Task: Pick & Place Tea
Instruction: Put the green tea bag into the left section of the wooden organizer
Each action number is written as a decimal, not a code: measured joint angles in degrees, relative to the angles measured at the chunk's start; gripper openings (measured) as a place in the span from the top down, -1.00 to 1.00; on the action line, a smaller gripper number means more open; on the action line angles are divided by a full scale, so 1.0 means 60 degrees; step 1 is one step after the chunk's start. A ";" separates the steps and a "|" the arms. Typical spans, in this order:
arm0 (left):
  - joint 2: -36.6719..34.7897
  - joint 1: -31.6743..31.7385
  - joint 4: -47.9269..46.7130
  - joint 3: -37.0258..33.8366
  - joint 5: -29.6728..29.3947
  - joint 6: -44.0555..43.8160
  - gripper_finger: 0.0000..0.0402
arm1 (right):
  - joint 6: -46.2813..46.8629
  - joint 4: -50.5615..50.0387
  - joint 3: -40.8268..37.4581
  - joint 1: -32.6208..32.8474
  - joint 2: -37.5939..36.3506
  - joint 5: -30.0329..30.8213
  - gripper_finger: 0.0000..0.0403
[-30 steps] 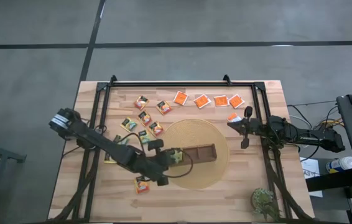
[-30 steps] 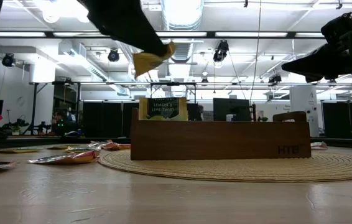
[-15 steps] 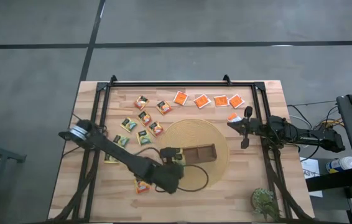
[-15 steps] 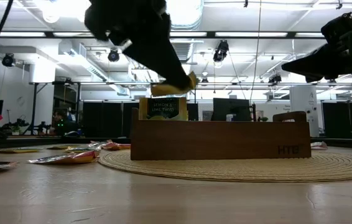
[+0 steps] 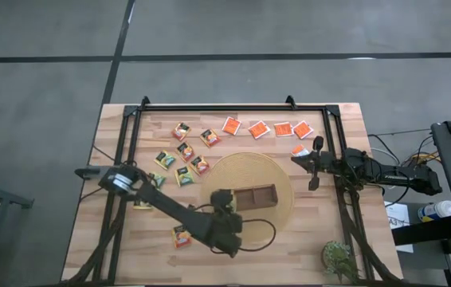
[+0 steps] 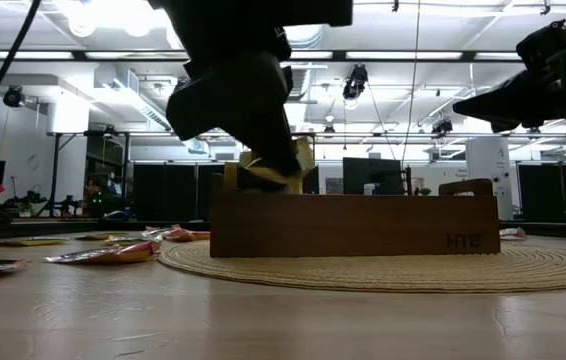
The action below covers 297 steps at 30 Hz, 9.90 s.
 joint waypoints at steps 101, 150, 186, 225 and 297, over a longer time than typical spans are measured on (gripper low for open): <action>-0.0133 0.0479 -0.0776 -0.0203 0.0687 -0.0433 0.19 | 0.0000 -0.0001 0.0003 0.0000 0.0002 0.0000 0.96; -0.6397 -0.0322 0.2260 -0.7578 -0.0487 -0.3995 0.20 | 0.0000 -0.0001 0.0002 0.0004 0.0004 -0.0001 0.96; -0.7490 0.3269 0.4417 -1.0349 0.3448 -0.3449 0.20 | 0.0000 -0.0001 0.0002 0.0002 0.0004 0.0002 0.96; -0.7449 0.3235 0.5202 -1.0709 0.4157 -0.2403 0.94 | 0.0000 -0.0001 0.0000 0.0003 0.0004 0.0002 0.96; -0.0080 -0.0214 -0.1259 -0.0329 -0.0512 -0.4894 0.95 | 0.0000 -0.0001 0.0003 0.0003 0.0000 -0.0001 0.96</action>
